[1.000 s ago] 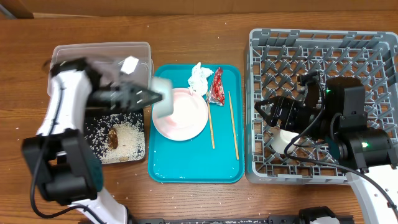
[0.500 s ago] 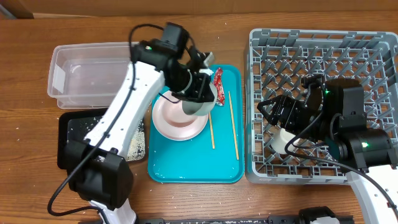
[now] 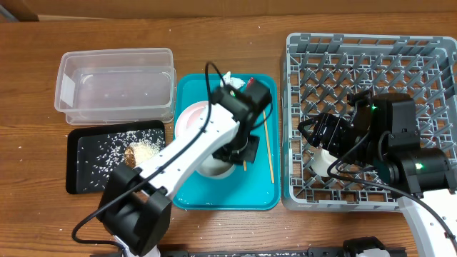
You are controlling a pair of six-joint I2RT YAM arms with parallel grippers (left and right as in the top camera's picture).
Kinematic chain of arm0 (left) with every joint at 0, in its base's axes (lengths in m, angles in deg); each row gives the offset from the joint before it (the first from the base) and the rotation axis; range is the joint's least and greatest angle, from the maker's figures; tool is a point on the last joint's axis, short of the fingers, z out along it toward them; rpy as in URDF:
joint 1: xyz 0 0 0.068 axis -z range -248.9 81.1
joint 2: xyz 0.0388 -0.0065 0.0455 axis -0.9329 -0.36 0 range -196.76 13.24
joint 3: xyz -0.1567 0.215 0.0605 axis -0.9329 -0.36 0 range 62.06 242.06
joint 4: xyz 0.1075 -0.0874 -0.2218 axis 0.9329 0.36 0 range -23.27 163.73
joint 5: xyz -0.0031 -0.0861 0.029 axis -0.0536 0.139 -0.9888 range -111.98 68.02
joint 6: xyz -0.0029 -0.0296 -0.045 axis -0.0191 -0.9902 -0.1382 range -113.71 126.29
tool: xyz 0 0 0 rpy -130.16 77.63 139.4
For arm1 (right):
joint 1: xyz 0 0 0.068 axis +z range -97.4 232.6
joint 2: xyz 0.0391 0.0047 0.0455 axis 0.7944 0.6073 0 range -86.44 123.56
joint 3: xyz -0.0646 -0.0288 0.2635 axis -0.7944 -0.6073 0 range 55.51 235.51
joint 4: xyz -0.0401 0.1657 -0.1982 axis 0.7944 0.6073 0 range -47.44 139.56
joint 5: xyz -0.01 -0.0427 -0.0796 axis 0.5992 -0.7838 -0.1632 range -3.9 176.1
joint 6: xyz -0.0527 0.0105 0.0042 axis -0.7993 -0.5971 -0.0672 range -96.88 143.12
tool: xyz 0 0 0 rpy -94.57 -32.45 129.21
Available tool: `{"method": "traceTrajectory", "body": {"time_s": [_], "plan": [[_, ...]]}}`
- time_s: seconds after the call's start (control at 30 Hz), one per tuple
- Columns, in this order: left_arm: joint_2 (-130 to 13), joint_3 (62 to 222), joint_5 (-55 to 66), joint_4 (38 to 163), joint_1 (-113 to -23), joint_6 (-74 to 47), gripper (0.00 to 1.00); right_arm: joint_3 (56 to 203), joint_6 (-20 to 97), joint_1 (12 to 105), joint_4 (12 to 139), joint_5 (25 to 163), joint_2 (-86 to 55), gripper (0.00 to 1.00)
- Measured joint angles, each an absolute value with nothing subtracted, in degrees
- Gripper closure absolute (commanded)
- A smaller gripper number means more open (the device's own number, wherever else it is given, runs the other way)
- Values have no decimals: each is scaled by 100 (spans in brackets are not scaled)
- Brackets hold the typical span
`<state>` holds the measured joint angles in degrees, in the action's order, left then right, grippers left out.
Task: Sort waste into correct bins and load items into the dishwasher
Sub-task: 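Set the emptied white bowl back onto the teal tray with the left gripper, then grasp the crumpled white tissue with the left gripper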
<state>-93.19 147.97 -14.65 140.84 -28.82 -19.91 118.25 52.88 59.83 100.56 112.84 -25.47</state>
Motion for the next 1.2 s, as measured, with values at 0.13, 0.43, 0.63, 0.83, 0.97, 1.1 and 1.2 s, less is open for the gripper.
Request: {"method": "traceTrajectory", "body": {"time_s": [0.13,0.43,0.63,0.83,0.97,1.1,1.2], "plan": [[-9319,14095,-1476,13513,-2786,-2128,93,11825,5292,5983,10080,11199,-2547,20],[-9319,14023,-1559,13443,-2725,-2382,73,11825,5292,5983,10091,11111,-2547,18],[-9319,14513,-1673,13891,-2725,-2347,57,11825,5294,5983,10108,11081,-2547,17],[-9317,15335,-2370,13644,-2802,-2314,36,11825,5294,5983,10145,11070,-2547,17],[-9317,15448,-2731,12527,-3188,-2008,34,11825,5290,5983,10174,11070,-2545,17],[-9464,15498,-2667,11550,-3857,-1608,33,11825,5292,5983,10172,11067,-2545,17],[-9857,15527,-2494,10890,-4327,-1407,32,11825,5292,5983,10172,11070,-2545,17]]}}
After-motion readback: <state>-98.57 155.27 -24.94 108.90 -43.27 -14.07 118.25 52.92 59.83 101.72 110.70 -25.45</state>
